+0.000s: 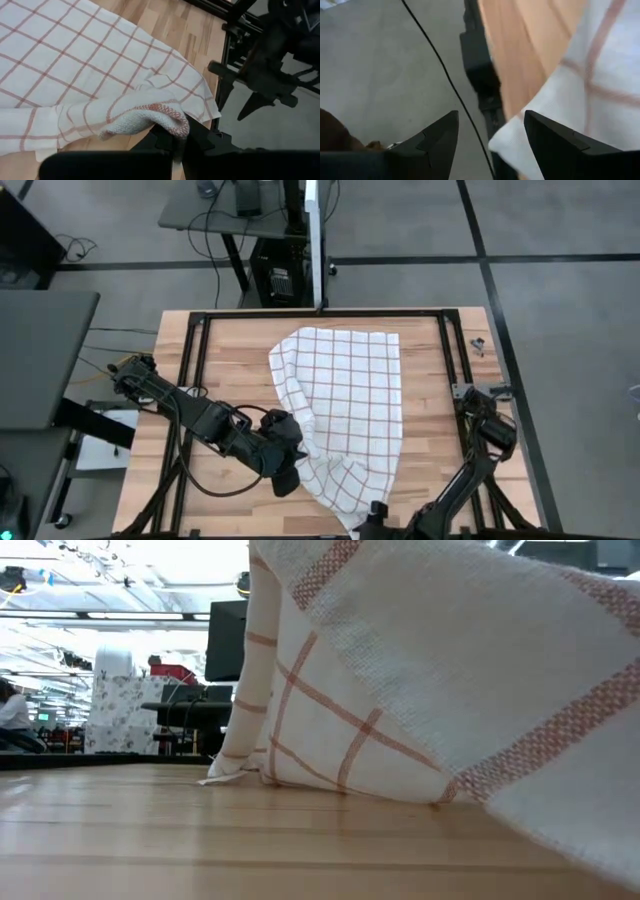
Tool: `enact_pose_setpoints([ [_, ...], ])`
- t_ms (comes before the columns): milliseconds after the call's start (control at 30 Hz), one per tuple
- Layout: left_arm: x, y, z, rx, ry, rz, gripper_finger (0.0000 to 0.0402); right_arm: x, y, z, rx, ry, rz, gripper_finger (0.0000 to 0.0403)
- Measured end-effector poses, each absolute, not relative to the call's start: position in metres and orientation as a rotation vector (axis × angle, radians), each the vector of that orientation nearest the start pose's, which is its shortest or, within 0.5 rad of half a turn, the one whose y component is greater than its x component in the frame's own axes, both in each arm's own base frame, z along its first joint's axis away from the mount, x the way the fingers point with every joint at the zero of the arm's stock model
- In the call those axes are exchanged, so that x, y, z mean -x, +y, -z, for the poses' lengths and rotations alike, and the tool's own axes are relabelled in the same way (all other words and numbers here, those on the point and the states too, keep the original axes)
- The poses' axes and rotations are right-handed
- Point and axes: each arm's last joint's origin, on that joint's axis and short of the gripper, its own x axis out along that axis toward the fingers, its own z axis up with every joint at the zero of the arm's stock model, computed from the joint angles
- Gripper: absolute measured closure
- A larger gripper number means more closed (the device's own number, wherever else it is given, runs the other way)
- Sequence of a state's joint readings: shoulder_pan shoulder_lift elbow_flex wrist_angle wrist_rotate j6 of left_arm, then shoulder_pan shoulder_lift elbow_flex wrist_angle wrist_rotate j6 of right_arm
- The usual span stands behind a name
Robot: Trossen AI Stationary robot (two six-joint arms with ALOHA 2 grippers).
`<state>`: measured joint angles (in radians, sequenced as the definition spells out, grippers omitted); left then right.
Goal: Roll towel
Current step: Roll the white towel
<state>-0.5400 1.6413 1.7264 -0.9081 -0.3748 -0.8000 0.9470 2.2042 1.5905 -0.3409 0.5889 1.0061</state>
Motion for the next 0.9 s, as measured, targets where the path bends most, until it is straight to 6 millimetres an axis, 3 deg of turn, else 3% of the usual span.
enact_pose_setpoints([
  [200, -0.299, -0.167, -0.378, 0.387, 0.743, -0.141, 0.0402, -0.292, 0.361, -0.116, -0.254, 0.823, 0.116, 0.0181],
  [467, -0.299, -0.167, -0.378, 0.373, 0.744, -0.136, 0.0402, -0.297, 0.352, -0.115, -0.254, 0.883, 0.139, 0.0192],
  [767, -0.299, -0.167, -0.378, 0.367, 0.743, -0.133, 0.0402, -0.294, 0.350, -0.101, -0.229, 1.005, 0.130, 0.0250],
  [900, -0.299, -0.167, -0.378, 0.367, 0.743, -0.133, 0.0402, -0.295, 0.346, -0.101, -0.236, 1.049, 0.133, 0.0303],
])
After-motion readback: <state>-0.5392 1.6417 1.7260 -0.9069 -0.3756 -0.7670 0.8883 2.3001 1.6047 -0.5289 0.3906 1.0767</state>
